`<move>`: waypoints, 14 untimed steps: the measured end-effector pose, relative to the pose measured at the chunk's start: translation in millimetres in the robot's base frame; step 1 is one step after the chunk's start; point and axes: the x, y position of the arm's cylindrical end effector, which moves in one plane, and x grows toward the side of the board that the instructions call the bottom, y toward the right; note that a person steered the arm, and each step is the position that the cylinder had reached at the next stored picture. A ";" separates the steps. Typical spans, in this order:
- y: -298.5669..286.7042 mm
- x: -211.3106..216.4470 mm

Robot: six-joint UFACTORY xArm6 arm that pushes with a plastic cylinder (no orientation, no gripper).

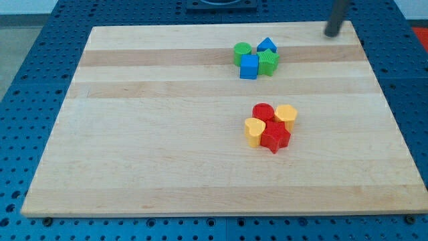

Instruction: Move the green circle to the top left corner

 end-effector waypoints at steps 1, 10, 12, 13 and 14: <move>-64.1 -22.7; -225.0 71.4; -243.6 103.9; -286.1 95.2; -350.6 64.8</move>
